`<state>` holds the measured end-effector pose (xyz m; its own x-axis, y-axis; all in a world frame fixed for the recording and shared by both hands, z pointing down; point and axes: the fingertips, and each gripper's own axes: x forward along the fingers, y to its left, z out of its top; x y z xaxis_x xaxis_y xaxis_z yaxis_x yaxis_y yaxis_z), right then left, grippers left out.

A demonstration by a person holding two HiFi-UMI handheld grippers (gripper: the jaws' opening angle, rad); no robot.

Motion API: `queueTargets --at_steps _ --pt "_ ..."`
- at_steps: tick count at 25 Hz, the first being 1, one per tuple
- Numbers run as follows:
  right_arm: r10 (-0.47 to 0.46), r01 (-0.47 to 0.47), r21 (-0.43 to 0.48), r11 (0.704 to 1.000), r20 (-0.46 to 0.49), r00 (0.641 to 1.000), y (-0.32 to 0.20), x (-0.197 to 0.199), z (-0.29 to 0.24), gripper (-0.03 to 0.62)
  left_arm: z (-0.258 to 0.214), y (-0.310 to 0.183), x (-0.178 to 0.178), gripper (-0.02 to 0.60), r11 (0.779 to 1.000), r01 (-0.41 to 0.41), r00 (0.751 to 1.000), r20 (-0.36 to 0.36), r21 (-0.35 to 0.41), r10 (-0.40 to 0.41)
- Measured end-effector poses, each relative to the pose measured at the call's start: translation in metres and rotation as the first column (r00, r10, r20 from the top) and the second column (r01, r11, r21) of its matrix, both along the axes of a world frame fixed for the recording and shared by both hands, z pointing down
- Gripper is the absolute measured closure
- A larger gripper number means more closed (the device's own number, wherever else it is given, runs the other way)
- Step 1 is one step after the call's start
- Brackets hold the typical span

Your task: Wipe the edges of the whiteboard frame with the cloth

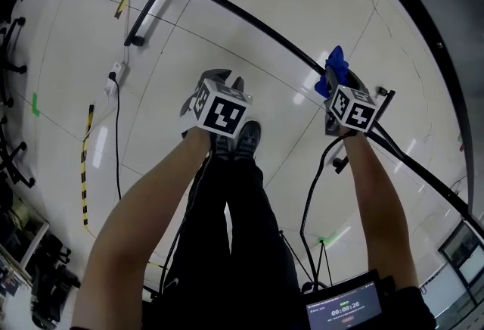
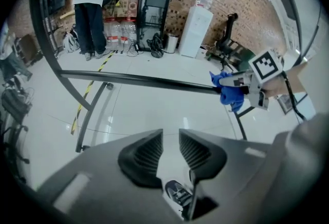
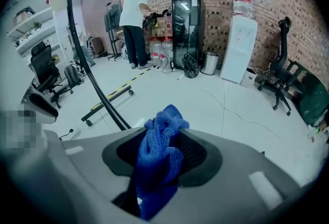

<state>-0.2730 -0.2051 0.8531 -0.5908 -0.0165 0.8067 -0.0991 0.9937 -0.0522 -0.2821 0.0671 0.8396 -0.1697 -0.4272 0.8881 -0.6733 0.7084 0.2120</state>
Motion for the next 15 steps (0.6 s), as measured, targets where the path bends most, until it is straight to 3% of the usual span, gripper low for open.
queueTargets --at_steps 6,15 --pt "-0.052 0.051 -0.030 0.998 -0.009 0.999 0.006 -0.004 0.002 0.424 -0.007 -0.005 -0.001 0.485 0.998 0.056 0.998 -0.001 -0.003 -0.056" --pt "-0.060 0.060 -0.021 0.998 -0.012 0.998 0.015 -0.011 0.000 0.422 0.003 0.014 0.004 0.486 0.998 0.067 0.998 -0.010 -0.005 -0.067"
